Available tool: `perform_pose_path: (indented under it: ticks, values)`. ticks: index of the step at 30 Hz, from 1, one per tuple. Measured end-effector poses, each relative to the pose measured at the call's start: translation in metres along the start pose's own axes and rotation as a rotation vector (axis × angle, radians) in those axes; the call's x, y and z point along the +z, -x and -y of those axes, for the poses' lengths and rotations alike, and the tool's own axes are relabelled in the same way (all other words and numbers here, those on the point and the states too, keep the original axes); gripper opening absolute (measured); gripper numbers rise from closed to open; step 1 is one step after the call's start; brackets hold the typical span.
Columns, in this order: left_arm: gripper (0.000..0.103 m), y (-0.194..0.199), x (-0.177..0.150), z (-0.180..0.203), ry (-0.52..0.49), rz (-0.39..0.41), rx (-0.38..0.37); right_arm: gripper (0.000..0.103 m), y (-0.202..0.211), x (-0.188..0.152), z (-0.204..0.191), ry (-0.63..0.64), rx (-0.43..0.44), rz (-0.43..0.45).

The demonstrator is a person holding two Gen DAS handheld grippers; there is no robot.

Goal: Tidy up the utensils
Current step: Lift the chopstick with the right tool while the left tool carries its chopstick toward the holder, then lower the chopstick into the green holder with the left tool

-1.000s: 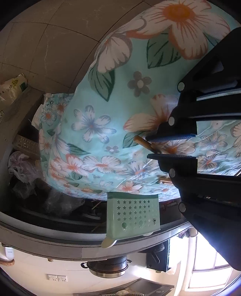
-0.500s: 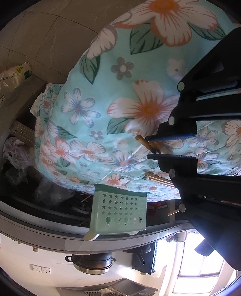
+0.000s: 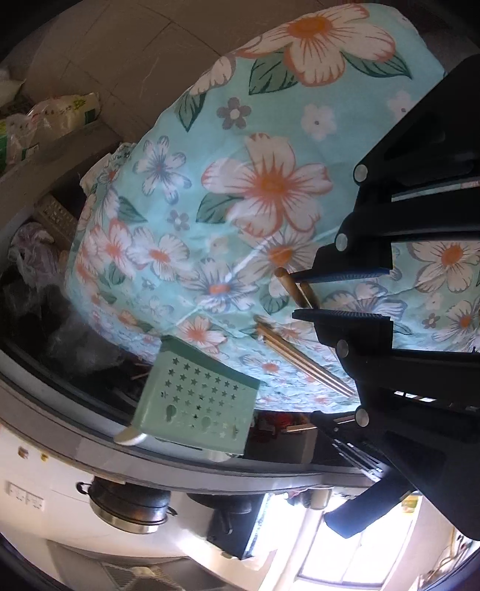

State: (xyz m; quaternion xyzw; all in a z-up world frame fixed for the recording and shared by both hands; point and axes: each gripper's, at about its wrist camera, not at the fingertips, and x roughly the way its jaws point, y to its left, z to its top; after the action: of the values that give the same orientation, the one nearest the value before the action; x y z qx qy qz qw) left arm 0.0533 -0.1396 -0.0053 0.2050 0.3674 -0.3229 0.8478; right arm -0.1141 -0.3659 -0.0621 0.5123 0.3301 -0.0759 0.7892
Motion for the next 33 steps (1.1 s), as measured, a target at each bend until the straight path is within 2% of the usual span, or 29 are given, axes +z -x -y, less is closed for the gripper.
perform_pose_path:
  ticks: [3, 7, 10, 13, 16, 20, 23, 26, 30, 33]
  values:
    - [0.005, 0.005, 0.004, -0.004, 0.025, 0.006, -0.013, 0.017, 0.001, -0.008, -0.010, 0.094, -0.056, -0.005]
    - [0.005, 0.009, 0.007, -0.011, 0.061, -0.003, -0.017, 0.018, -0.010, -0.014, 0.005, 0.044, -0.038, -0.095]
    - [0.005, 0.012, 0.008, -0.015, 0.090, -0.011, -0.011, 0.018, -0.014, -0.020, 0.015, 0.006, 0.001, -0.132]
    - [0.005, 0.015, 0.011, -0.021, 0.129, -0.012, -0.014, 0.015, -0.011, -0.020, 0.019, -0.011, 0.035, -0.129]
    - [0.005, 0.028, 0.021, -0.031, 0.189, 0.025, -0.049, 0.012, 0.002, -0.011, 0.014, 0.007, 0.070, -0.085]
    - [0.005, 0.060, 0.056, -0.051, 0.273, 0.151, -0.128, 0.009, 0.029, 0.007, -0.009, 0.088, 0.126, 0.009]
    - [0.005, 0.092, 0.097, -0.065, 0.323, 0.327, -0.180, 0.007, 0.045, 0.017, -0.031, 0.175, 0.143, 0.067]
    - [0.005, 0.108, 0.135, -0.075, 0.377, 0.482, -0.206, 0.006, 0.053, 0.022, -0.048, 0.241, 0.153, 0.095]
    - [0.005, 0.105, 0.177, -0.090, 0.462, 0.654, -0.168, 0.006, 0.053, 0.026, -0.058, 0.270, 0.163, 0.097]
    - [0.005, 0.090, 0.203, -0.099, 0.509, 0.756, -0.069, 0.006, 0.050, 0.029, -0.058, 0.267, 0.167, 0.088]
